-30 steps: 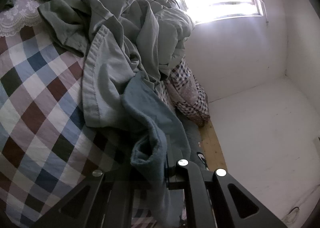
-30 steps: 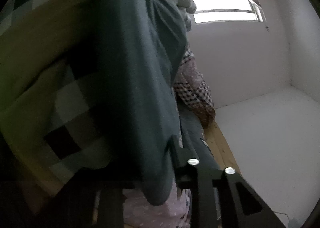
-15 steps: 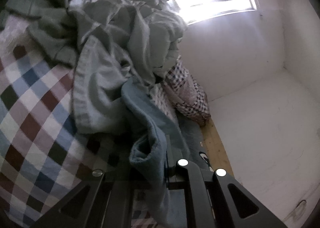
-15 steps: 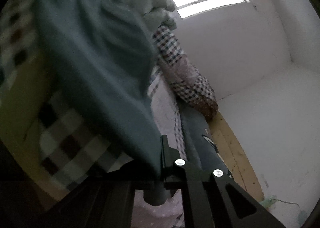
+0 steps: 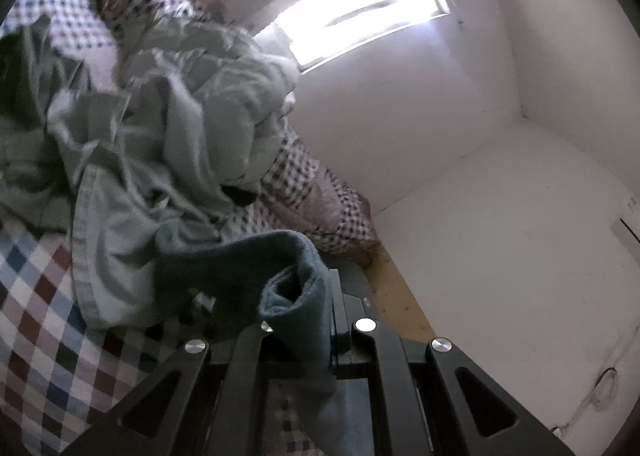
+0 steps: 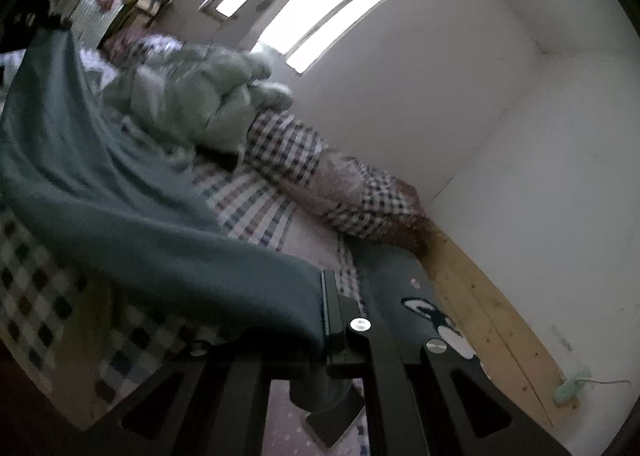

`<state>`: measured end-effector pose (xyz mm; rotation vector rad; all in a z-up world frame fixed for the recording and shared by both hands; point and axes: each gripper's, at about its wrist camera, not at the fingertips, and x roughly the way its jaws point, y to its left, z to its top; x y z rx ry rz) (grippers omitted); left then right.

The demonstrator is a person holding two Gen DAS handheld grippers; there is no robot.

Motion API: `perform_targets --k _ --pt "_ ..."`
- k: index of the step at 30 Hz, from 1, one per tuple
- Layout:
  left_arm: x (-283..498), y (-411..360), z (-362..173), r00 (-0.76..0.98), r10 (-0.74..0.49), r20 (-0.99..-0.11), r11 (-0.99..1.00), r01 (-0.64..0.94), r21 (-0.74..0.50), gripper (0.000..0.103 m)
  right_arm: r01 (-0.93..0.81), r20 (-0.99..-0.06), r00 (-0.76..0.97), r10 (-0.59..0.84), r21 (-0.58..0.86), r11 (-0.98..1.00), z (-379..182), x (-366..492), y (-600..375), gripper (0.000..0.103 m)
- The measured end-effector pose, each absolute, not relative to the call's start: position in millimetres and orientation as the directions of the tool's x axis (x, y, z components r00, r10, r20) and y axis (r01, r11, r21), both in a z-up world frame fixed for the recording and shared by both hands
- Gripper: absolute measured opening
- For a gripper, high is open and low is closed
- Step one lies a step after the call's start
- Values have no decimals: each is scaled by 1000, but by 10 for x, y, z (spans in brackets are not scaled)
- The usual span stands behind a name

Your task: Fold clothes

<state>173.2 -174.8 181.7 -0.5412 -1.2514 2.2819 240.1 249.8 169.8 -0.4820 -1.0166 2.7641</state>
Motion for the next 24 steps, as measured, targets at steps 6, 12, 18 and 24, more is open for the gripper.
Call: perform_targets --k 6,12,18,24 --pt "2028 -1910 2274 -832 552 -61 -481 -257 -838 6 -64 -199 -952 233 -615 -786 2164 2581 2504 2" --pt "2474 -2116 2701 -858 514 -1 -497 -296 -815 6 -76 -161 -964 211 -593 -801 2497 2826 2505 2" --pt "2887 -2282 2919 -863 505 7 -508 -303 -806 6 -36 -171 -972 163 -577 -816 2782 3097 2440 2" --pt "3018 -2389 2774 -871 486 -68 -542 -240 -805 6 15 -204 -971 127 -579 -815 2834 3342 2317 2"
